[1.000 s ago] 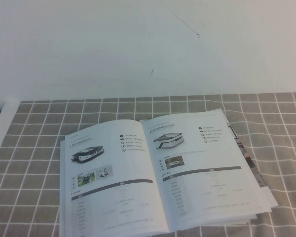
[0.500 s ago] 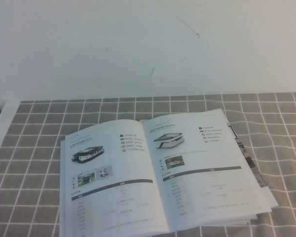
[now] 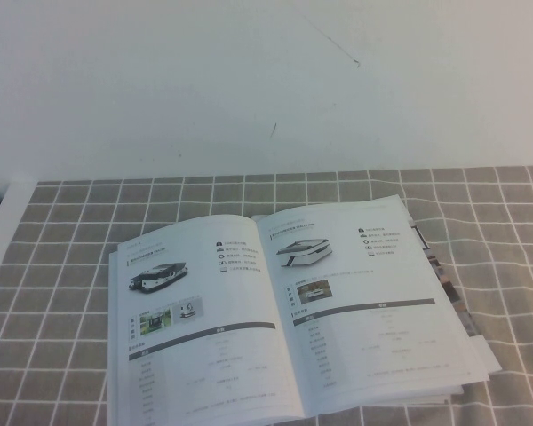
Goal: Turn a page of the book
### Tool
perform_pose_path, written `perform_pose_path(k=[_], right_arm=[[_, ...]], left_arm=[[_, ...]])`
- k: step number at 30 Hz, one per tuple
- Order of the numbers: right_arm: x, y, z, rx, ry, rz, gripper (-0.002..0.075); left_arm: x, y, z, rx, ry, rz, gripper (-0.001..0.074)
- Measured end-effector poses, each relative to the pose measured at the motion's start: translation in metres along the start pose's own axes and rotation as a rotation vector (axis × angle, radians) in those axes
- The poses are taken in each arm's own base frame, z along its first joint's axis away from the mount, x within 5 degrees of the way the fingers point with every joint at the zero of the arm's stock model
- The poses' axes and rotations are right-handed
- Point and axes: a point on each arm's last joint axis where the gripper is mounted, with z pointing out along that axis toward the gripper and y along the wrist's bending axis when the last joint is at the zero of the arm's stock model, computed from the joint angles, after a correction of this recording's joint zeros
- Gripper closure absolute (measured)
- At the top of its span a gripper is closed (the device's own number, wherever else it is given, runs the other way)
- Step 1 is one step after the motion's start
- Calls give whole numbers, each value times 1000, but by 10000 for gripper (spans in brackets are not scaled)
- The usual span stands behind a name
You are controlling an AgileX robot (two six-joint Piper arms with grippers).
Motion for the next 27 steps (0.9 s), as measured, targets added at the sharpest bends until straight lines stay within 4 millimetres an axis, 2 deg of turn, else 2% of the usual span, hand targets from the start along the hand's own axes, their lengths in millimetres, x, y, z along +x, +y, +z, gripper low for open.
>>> perform_pose_path(k=[27], right_arm=[[0,0,0,-2,-1,2,727]], left_arm=[[0,0,0,-1,-1,42,738]])
